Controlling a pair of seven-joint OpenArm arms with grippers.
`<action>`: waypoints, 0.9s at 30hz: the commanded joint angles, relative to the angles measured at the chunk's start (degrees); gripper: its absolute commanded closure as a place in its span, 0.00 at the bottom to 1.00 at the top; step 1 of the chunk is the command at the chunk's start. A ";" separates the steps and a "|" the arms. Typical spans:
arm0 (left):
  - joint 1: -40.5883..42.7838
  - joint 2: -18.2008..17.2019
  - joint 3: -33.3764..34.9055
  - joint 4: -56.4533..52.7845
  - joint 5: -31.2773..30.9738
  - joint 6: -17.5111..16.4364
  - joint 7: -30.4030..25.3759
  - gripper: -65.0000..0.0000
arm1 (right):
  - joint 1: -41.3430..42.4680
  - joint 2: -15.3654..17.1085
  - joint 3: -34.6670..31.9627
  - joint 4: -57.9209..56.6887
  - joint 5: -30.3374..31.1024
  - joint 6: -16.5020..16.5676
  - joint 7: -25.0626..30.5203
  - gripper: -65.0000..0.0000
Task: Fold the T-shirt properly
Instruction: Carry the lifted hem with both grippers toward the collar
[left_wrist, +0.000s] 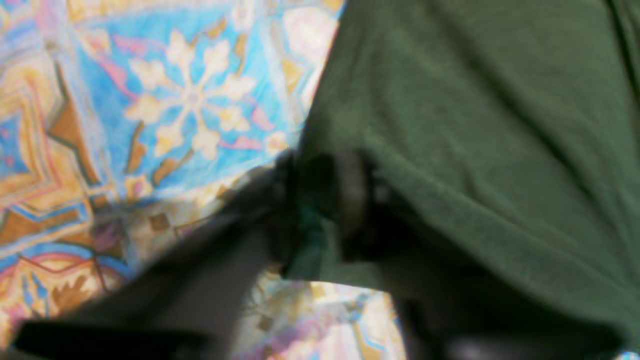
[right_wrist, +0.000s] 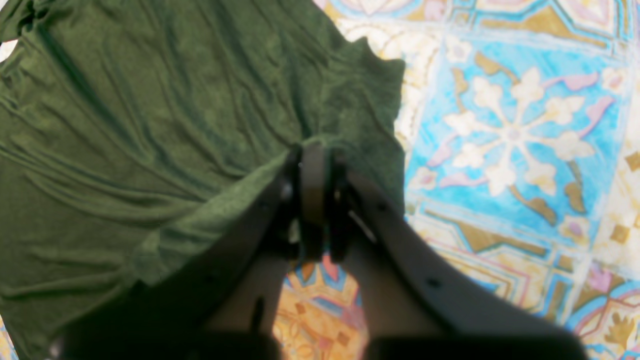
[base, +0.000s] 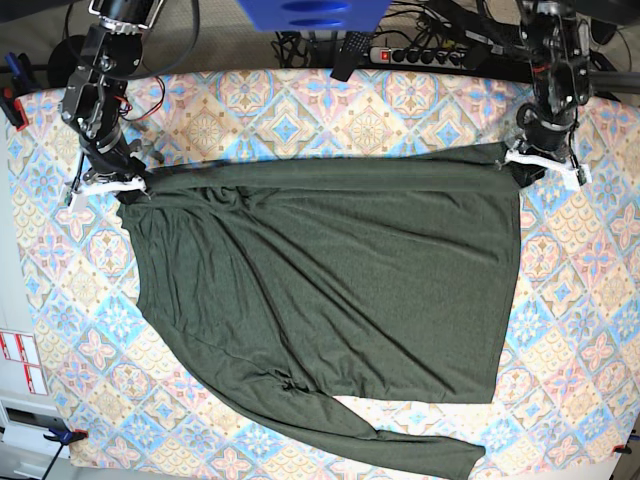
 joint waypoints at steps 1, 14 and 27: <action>0.19 -0.67 -0.45 2.39 -0.31 -0.14 1.00 0.58 | 0.48 0.61 0.15 0.90 0.14 0.34 1.25 1.00; 5.55 0.56 -0.27 8.02 -0.31 -0.05 6.80 0.37 | -0.05 0.61 0.15 0.90 0.14 0.34 1.25 1.00; 2.65 1.44 -0.36 -1.13 0.04 -0.05 6.54 0.37 | -0.05 0.52 -1.87 0.90 0.22 0.34 1.25 1.00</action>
